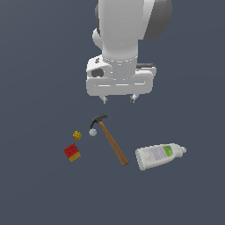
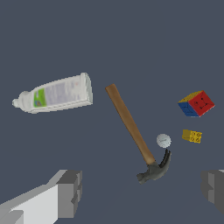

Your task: Pick up a designated object from a clutter of objects.

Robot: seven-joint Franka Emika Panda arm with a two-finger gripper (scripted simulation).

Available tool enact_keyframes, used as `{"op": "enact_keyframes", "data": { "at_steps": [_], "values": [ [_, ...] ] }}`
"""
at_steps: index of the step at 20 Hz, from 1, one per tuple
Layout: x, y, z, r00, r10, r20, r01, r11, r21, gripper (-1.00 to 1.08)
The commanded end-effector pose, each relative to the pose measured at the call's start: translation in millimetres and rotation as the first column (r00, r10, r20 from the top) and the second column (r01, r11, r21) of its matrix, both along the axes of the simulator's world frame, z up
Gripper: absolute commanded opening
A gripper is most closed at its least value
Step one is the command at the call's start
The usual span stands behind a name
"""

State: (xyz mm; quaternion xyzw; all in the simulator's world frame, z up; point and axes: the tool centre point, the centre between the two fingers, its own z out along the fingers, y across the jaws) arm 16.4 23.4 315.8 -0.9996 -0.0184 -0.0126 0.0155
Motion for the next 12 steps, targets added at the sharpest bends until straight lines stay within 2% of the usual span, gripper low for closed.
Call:
{"op": "enact_keyframes", "data": {
  "at_steps": [1,7,12],
  "values": [
    [2,-2,-7,1.000,0.009,-0.001,-0.009,1.000,-0.001,1.00],
    [10,-11,-42,0.998,0.057,-0.003,-0.057,0.998,-0.008,1.00],
    [16,-22,-89,0.993,0.120,-0.007,-0.120,0.993,-0.016,1.00]
  ]
}}
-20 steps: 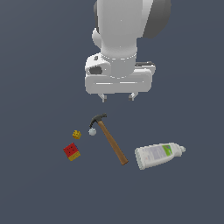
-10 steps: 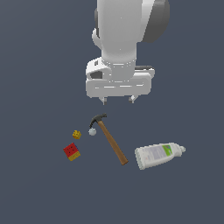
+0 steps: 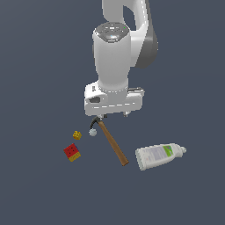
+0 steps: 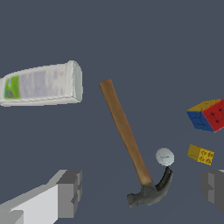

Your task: Pick up a designated object from a clutter of objects.

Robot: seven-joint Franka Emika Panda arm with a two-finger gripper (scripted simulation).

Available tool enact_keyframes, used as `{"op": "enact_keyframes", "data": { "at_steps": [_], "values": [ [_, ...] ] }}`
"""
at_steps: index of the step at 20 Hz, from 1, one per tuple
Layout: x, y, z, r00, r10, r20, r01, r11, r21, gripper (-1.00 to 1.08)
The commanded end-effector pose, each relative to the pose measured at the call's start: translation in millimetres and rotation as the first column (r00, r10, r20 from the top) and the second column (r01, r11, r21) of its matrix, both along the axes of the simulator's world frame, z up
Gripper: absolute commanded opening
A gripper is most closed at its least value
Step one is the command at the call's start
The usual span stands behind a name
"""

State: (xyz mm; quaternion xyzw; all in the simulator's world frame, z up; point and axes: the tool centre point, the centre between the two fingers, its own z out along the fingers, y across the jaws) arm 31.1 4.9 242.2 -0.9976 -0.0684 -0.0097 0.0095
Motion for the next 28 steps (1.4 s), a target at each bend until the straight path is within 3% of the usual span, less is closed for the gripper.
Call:
{"op": "enact_keyframes", "data": {
  "at_steps": [1,8,14,28],
  "values": [
    [2,-7,-27,0.999,0.036,-0.003,-0.036,0.999,-0.004,1.00],
    [0,-27,-106,0.989,0.147,-0.010,-0.147,0.989,-0.015,1.00],
    [-7,-38,-151,0.977,0.211,-0.015,-0.211,0.977,-0.019,1.00],
    [-13,-43,-180,0.970,0.244,-0.019,-0.244,0.970,-0.020,1.00]
  ]
}}
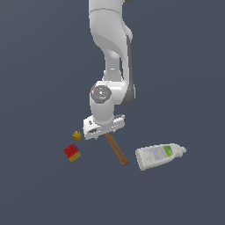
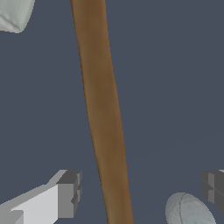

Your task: Pick up a designated object from a clutter of objects.

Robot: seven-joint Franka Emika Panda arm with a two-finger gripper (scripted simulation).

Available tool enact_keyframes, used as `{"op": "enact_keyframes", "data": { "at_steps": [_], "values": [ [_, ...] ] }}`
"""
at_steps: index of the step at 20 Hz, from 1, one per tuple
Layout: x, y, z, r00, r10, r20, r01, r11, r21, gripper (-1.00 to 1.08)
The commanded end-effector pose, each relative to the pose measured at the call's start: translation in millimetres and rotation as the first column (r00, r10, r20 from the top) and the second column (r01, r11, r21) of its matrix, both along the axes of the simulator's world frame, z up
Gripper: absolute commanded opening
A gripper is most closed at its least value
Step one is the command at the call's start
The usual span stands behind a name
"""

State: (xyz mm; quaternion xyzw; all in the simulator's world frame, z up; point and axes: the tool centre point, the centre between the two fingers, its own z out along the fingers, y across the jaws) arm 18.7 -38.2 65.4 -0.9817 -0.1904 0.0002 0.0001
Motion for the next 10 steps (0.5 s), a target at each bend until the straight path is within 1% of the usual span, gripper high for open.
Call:
{"op": "enact_keyframes", "data": {
  "at_steps": [1,10],
  "values": [
    [0,0,-6,1.000,0.000,-0.001,0.000,1.000,0.000,1.00],
    [-1,0,-44,1.000,0.003,0.000,-0.003,1.000,0.000,1.00]
  ]
}}
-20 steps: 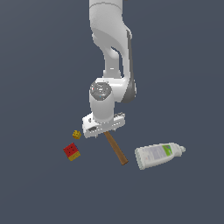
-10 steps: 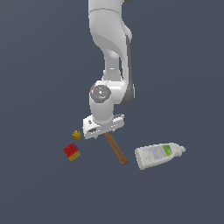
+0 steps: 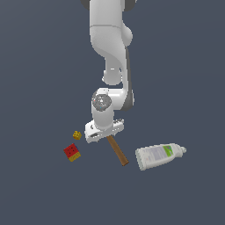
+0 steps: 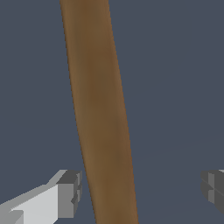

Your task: Pick up a designated object from a clutter of objects.

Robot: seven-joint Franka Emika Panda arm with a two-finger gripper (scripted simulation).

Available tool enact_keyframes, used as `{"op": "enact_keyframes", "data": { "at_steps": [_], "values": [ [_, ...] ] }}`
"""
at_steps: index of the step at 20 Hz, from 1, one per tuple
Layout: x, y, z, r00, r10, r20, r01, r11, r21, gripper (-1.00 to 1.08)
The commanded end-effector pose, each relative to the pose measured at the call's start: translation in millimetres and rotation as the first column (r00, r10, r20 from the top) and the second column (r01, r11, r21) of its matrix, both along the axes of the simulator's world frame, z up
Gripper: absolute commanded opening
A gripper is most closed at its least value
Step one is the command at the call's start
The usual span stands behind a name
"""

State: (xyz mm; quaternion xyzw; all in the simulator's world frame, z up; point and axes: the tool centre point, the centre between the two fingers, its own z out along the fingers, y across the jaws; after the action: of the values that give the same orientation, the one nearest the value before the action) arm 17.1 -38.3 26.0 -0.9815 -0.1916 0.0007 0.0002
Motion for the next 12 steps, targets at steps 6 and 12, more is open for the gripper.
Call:
{"op": "enact_keyframes", "data": {
  "at_steps": [6,12],
  "values": [
    [1.0,0.0,-9.4,1.000,0.001,0.001,-0.001,1.000,0.000,-1.00],
    [1.0,0.0,-9.4,1.000,0.001,0.001,-0.001,1.000,0.000,-1.00]
  ]
}}
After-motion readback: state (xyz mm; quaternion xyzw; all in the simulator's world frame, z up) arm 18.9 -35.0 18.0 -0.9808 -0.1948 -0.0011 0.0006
